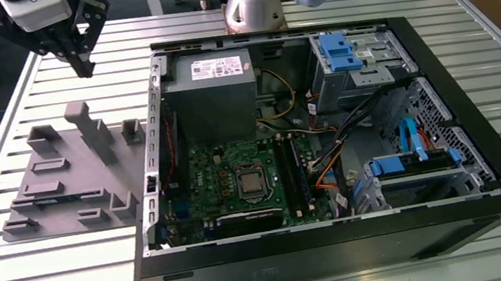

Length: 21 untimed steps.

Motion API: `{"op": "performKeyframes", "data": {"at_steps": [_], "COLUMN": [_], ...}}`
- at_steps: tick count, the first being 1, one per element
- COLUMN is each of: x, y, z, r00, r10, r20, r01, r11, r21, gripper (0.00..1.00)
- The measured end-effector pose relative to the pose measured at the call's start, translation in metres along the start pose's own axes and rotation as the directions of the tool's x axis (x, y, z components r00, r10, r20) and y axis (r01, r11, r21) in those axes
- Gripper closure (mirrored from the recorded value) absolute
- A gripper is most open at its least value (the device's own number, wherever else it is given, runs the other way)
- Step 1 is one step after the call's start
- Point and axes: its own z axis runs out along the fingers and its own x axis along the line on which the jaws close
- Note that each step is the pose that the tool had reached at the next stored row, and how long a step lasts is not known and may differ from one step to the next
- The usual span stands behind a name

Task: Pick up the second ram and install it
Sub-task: 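Reach for the second ram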

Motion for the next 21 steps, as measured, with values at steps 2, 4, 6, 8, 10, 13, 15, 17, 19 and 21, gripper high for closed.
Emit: {"op": "performKeyframes", "data": {"at_steps": [2,4,6,8,10,13,15,17,19,21], "x": [0.0006,0.0012,0.0018,0.0024,0.0029,0.0036,0.0041,0.0045,0.0050,0.0054], "y": [0.0000,-0.0001,-0.0002,-0.0002,-0.0003,-0.0003,-0.0004,-0.0004,-0.0005,-0.0005], "z": [0.0002,0.0004,0.0006,0.0009,0.0012,0.0015,0.0018,0.0020,0.0023,0.0026], "r00": [1.0000,1.0000,1.0000,1.0000,1.0000,1.0000,1.0000,1.0000,1.0000,1.0000], "r10": [0.000,0.000,0.000,0.000,0.000,0.000,0.000,0.000,0.000,0.000], "r20": [0.0000,0.0000,0.0000,0.0000,0.0000,-0.0002,-0.0001,-0.0003,-0.0003,-0.0004], "r01": [0.000,0.000,0.000,0.000,0.000,0.000,0.000,0.000,0.000,0.000], "r11": [1.0000,1.0000,1.0000,1.0000,1.0000,1.0000,1.0000,1.0000,1.0000,1.0000], "r21": [0.0000,0.0000,0.0000,0.0000,0.0000,0.0001,0.0000,0.0001,0.0000,0.0001], "gripper": [0.89,0.89,0.89,0.89,0.89,0.89,0.89,0.89,0.89,0.89]}}
